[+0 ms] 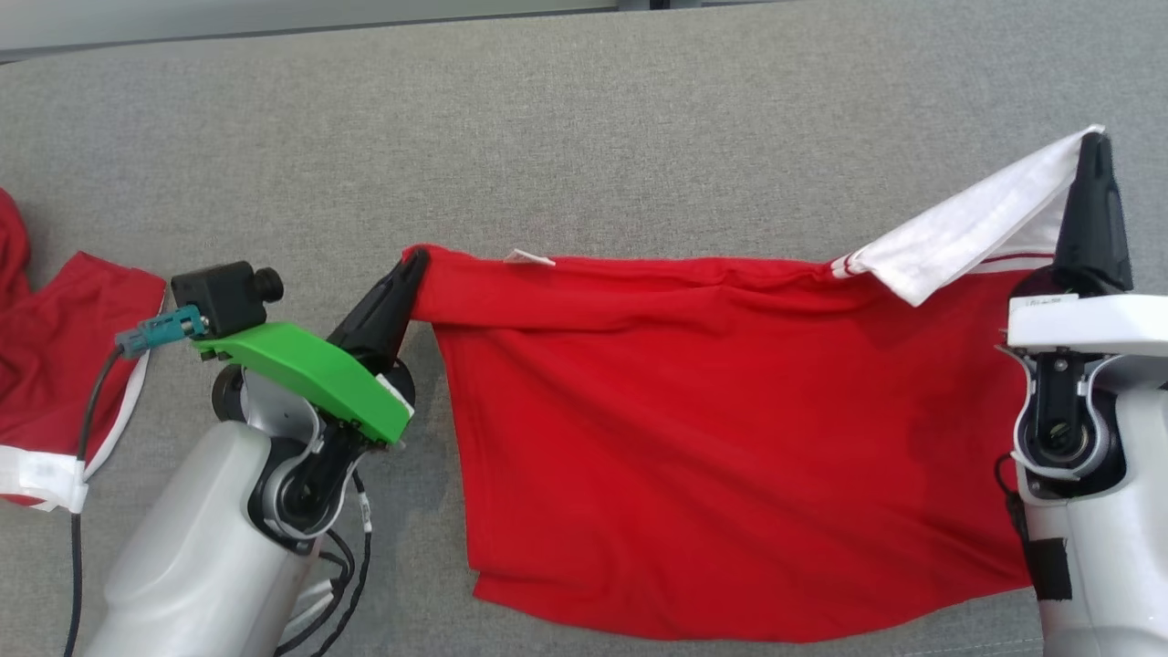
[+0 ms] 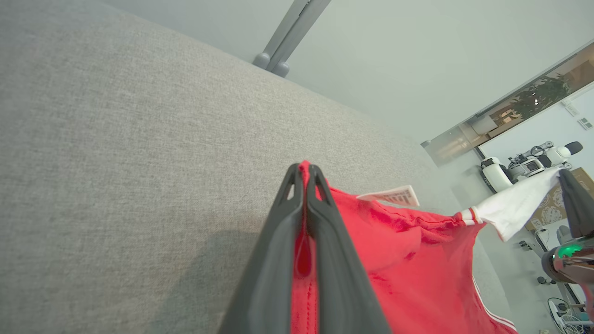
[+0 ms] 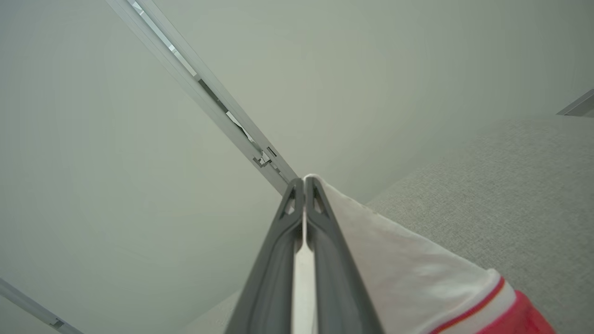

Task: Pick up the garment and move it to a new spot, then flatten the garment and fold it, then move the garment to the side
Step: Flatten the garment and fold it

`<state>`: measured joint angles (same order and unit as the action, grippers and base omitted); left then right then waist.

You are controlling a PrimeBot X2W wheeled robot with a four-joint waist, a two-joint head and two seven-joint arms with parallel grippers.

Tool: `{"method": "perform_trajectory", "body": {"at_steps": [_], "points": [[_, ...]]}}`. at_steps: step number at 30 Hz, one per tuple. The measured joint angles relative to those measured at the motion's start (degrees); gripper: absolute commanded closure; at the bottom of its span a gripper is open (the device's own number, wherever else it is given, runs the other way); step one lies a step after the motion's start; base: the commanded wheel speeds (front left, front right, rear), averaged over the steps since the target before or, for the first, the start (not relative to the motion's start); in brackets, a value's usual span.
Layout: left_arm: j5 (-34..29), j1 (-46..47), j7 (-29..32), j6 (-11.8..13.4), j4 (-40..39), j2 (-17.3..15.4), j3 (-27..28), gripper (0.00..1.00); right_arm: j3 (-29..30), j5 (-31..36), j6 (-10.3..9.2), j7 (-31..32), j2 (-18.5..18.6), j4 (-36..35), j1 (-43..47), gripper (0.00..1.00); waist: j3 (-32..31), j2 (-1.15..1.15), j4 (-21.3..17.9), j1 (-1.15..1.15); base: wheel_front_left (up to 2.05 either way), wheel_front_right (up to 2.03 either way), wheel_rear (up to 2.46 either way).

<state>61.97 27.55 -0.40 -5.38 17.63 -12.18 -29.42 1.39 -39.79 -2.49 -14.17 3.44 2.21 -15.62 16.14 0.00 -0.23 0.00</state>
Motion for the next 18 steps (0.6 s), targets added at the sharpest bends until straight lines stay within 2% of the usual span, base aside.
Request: {"method": "perform_trajectory", "body": {"at_steps": [10, 14, 18], "points": [[-1.0, 1.3, -3.9, -0.2, -8.4, -0.3, 2.0, 1.0, 4.4, -0.9, 0.98, -0.5, 0.0, -9.7, -4.1, 1.0, -3.1, 0.0, 0.5, 0.0, 0.0, 0.0, 0.0], [-1.1, 0.3, -4.4, -0.2, -11.1, -1.4, 2.7, 1.0, 3.9, -0.8, 0.96, -0.5, 0.0, -10.4, -3.5, 1.0, -4.2, 0.0, 0.8, 0.0, 0.0, 0.0, 0.0], [-0.7, -5.2, -3.5, 0.5, -11.3, -1.5, 0.9, 1.0, 2.9, -0.6, -0.01, -0.2, 0.0, -8.1, 1.9, 1.0, -3.8, 0.0, 0.9, 0.0, 0.0, 0.0, 0.0]]}}
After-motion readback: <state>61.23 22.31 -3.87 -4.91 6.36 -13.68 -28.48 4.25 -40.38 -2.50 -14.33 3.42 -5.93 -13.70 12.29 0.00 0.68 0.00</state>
